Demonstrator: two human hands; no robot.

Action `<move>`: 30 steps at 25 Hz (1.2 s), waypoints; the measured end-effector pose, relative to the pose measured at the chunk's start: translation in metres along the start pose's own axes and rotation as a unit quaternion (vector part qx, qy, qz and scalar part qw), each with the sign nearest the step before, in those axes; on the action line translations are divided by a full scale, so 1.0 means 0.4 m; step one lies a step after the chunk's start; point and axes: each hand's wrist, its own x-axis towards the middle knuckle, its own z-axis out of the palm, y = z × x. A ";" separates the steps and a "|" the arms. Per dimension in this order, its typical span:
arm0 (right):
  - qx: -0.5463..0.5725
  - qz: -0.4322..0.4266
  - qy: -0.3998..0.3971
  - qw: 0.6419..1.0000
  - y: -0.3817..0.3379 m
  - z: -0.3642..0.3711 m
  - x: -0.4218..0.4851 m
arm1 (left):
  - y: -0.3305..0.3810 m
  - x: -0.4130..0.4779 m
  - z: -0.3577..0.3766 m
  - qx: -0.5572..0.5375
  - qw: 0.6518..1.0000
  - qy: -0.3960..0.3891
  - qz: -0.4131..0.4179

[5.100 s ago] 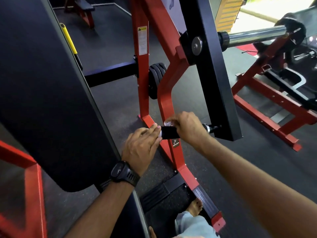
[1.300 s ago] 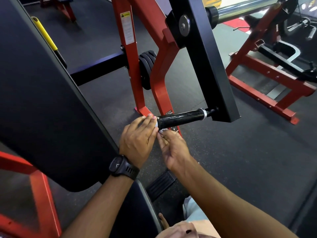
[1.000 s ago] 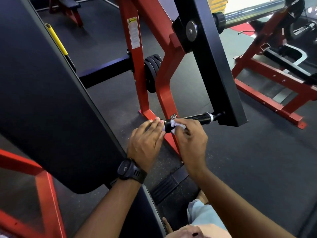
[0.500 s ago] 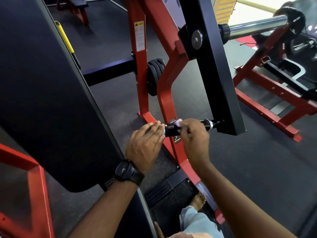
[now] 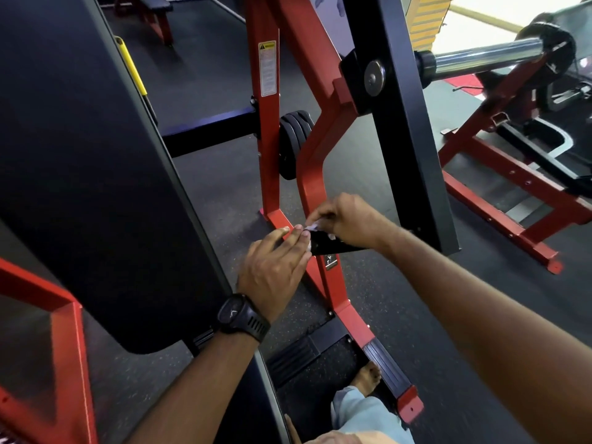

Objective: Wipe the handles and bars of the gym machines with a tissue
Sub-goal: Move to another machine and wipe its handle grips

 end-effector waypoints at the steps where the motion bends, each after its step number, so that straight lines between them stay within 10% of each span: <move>1: -0.011 -0.008 0.005 1.000 0.003 0.006 0.001 | -0.001 0.001 0.002 -0.004 1.000 0.004 0.000; 30: -0.152 0.237 -0.017 0.959 0.142 -0.043 -0.060 | 0.001 -0.001 0.003 -0.017 1.000 -0.012 0.000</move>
